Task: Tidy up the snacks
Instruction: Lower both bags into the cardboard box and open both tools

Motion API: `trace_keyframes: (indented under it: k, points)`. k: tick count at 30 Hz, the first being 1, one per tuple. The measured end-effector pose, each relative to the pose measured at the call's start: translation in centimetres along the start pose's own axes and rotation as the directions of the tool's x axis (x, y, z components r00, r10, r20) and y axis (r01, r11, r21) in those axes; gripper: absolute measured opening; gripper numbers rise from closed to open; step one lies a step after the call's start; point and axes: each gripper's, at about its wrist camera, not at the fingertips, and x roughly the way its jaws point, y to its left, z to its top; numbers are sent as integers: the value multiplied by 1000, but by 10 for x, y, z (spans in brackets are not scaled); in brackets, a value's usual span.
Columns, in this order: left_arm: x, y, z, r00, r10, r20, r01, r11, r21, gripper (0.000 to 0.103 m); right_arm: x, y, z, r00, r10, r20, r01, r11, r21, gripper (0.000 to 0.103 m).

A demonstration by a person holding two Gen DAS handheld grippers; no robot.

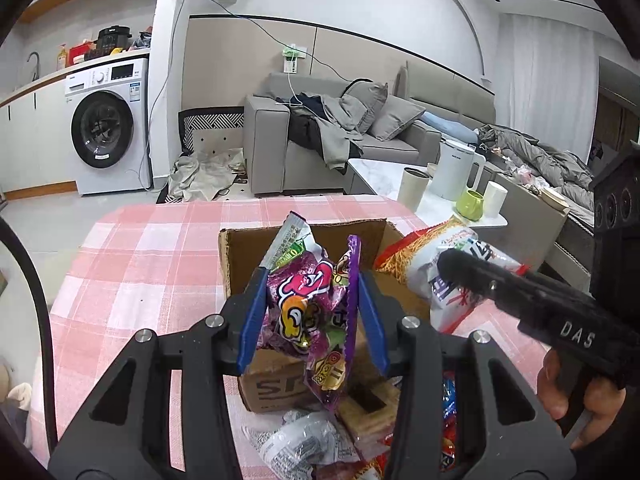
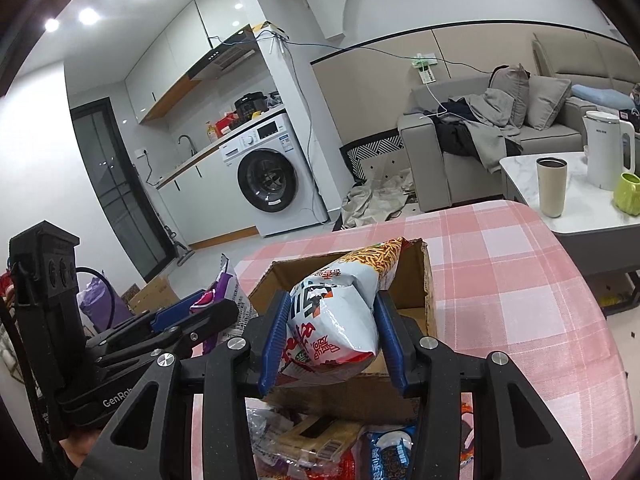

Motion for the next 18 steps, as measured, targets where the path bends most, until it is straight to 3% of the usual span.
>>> trace_keyframes:
  k: [18]
  points:
    - [44,-16,-10,998,49,-33,-46,997,67,43,27,-9,-1,998,-48,-41,47,999,-13,44]
